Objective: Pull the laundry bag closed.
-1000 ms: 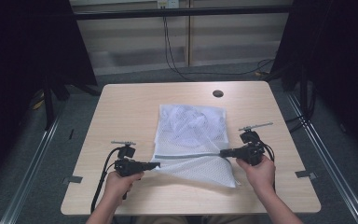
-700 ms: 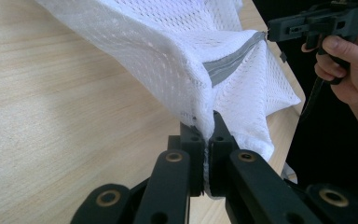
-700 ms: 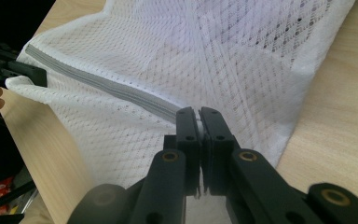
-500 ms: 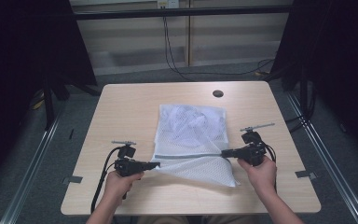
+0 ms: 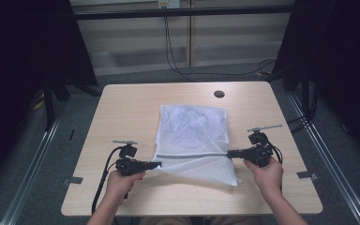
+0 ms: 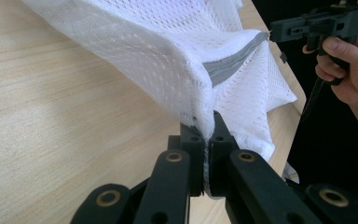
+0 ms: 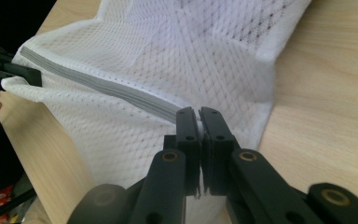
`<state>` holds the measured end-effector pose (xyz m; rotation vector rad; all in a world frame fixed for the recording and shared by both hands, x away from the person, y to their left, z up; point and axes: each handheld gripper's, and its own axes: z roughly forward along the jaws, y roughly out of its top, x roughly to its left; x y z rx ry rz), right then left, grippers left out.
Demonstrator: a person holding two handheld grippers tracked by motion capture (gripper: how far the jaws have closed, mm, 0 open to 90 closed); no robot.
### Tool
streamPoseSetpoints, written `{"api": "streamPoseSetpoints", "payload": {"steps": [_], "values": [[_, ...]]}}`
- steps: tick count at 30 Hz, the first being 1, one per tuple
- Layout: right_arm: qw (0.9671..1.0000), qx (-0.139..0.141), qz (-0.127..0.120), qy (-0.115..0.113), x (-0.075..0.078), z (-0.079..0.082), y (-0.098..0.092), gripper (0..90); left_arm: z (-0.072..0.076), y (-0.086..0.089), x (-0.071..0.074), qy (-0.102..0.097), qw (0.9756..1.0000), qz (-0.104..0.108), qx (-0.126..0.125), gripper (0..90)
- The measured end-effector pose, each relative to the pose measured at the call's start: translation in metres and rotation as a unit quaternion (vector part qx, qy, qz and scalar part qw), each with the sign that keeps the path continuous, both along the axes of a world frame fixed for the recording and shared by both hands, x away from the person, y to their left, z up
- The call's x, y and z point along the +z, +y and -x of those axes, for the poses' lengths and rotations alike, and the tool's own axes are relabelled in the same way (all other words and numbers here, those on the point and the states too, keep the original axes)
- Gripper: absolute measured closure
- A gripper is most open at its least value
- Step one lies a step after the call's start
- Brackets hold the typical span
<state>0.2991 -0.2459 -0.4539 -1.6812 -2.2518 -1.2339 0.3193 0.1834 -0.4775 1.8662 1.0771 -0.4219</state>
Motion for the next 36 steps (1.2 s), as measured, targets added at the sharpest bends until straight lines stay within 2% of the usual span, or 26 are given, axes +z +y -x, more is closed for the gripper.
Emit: {"api": "streamPoseSetpoints", "payload": {"steps": [5, 6, 16, 22, 27, 31, 34, 36], "values": [[1.0000, -0.004, 0.005, -0.002, 0.000, 0.003, -0.004, 87.1, 0.000, -0.005, 0.001, 0.006, 1.0000, 0.003, -0.005, 89.0], [1.0000, -0.005, 0.006, -0.002, 0.000, 0.003, -0.004, 87.1, 0.000, -0.005, 0.001, 0.001, 1.0000, -0.001, -0.007, 89.0], [0.9999, -0.006, 0.012, -0.003, -0.001, 0.003, -0.007, 87.1, 0.001, -0.005, 0.000, 0.001, 0.9999, -0.006, -0.013, 89.0], [0.9998, -0.011, 0.019, 0.001, -0.002, 0.004, -0.011, 87.1, 0.002, -0.002, 0.000, 0.003, 1.0000, -0.005, -0.004, 89.0], [0.9998, -0.011, 0.019, 0.001, -0.004, 0.006, -0.014, 87.1, 0.002, -0.004, -0.001, 0.006, 0.9999, -0.007, -0.008, 89.0], [0.9994, -0.019, 0.030, 0.000, -0.005, 0.007, -0.018, 87.1, 0.002, -0.001, 0.000, 0.003, 1.0000, -0.007, -0.006, 89.1], [0.9994, -0.023, 0.026, -0.001, -0.005, 0.008, -0.021, 87.1, 0.003, -0.003, -0.001, 0.006, 1.0000, -0.004, -0.004, 89.1], [0.9994, -0.021, 0.027, -0.002, -0.005, 0.008, -0.020, 87.1, 0.003, -0.002, 0.000, 0.000, 1.0000, -0.002, -0.006, 89.0]]}}
